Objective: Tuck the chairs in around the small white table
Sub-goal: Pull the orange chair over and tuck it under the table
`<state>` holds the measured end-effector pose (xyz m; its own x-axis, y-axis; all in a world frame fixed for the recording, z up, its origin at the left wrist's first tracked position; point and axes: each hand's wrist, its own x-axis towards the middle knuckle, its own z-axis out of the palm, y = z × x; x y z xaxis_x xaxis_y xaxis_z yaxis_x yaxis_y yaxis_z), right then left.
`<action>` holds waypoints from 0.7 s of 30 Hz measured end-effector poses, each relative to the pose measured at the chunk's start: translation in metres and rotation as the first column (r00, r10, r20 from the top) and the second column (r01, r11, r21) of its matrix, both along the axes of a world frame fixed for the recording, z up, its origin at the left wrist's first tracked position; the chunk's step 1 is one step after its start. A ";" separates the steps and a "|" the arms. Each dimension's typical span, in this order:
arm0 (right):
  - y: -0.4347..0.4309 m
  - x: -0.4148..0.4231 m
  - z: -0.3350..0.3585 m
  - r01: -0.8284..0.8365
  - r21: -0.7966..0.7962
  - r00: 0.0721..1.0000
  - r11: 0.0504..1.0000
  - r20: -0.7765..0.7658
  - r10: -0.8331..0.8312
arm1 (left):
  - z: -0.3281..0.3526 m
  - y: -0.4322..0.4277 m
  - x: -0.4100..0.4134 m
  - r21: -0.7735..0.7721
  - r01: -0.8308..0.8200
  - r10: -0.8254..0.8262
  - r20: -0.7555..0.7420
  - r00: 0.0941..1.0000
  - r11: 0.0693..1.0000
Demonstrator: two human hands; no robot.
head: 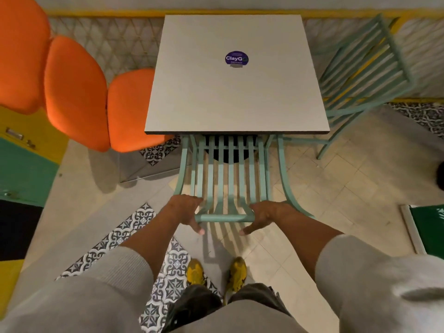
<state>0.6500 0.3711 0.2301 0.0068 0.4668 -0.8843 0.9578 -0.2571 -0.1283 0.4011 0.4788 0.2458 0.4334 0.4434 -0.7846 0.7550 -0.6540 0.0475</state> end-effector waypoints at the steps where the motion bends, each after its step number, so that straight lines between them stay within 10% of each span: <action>1: 0.005 -0.003 0.005 0.010 0.015 1.000 1.000 -0.018 -0.010 | 0.003 0.001 0.000 0.020 -0.006 0.006 0.024 1.000 1.000; 21: 0.225 -0.274 0.129 -0.462 0.348 0.886 0.816 0.145 0.440 | 0.113 0.095 -0.313 0.365 -0.415 0.380 0.169 0.910 0.833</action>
<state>0.3758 0.5959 0.3588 -0.2399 0.7156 -0.6560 0.9633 0.2594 -0.0694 0.0877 0.5739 0.3593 0.2120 0.8493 -0.4834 0.9583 -0.2776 -0.0674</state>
